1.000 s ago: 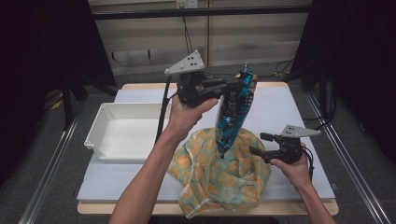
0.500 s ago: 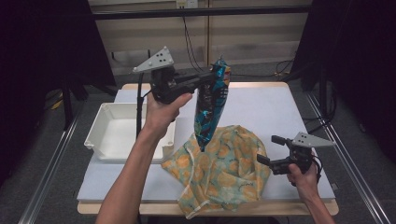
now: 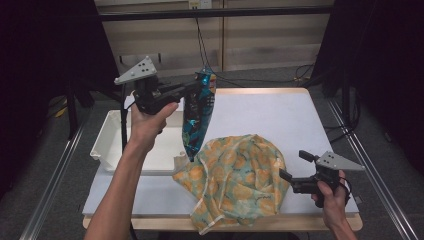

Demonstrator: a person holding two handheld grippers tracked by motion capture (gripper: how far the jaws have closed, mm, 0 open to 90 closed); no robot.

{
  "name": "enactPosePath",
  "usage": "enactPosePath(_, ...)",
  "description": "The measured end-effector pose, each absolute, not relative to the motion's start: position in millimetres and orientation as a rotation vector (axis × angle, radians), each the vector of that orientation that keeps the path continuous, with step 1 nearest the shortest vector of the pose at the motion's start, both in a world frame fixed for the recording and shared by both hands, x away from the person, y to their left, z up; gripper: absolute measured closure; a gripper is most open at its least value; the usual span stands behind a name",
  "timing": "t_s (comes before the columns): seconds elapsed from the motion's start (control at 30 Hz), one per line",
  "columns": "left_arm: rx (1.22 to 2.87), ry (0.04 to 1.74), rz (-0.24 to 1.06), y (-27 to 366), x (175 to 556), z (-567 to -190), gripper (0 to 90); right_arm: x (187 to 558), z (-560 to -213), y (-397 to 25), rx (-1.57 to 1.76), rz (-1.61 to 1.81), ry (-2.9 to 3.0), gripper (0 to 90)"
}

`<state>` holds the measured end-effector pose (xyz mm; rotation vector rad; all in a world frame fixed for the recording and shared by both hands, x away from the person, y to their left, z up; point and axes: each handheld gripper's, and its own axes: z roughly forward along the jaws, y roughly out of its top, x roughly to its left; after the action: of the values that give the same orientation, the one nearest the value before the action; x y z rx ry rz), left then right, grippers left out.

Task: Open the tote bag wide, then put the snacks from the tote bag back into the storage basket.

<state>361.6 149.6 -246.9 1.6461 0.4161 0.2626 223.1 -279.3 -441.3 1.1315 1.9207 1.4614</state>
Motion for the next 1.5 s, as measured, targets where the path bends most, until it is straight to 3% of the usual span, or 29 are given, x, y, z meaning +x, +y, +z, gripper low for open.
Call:
enactPosePath(1.13, 1.655, 0.653, 0.395, 237, 378, -260, 89.7, 210, -455, -284, 1.083, 1.514, 1.939, 0.3)
enactPosePath(1.5, 1.646, 0.778, 0.431, 258, 388, -281, 89.7, 209, -459, -284, 1.066, 1.518, 1.969, 0.2)
